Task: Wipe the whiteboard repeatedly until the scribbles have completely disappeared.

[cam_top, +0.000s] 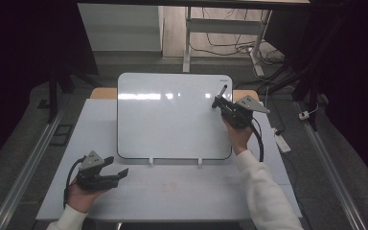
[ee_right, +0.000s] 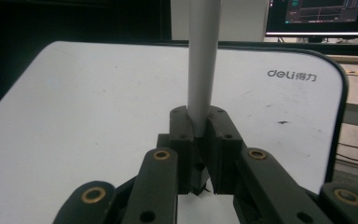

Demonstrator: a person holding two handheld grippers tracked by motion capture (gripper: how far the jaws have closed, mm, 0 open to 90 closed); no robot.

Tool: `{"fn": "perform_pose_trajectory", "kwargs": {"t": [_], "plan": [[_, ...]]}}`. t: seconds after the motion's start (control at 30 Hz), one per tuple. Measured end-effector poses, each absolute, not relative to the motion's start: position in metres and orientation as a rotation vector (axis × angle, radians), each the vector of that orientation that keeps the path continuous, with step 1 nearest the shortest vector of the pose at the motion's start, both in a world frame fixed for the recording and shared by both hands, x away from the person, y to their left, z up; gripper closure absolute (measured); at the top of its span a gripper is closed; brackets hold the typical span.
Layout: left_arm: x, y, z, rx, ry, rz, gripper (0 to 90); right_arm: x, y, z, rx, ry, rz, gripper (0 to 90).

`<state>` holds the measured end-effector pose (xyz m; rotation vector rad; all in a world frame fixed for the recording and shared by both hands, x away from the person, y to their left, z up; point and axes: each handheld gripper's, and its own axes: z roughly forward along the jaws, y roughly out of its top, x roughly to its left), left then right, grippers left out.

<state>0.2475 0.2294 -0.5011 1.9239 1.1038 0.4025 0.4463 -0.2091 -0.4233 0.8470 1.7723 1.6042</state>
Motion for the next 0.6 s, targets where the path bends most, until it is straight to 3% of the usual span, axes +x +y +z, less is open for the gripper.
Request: {"fn": "perform_pose_trajectory", "kwargs": {"t": [0.6], "plan": [[0.248, 0.23, -0.501, 1.921, 1.106, 0.401, 24.8, 0.441, -0.22, -0.425, 0.874, 1.739, 1.57, 81.1]]}}
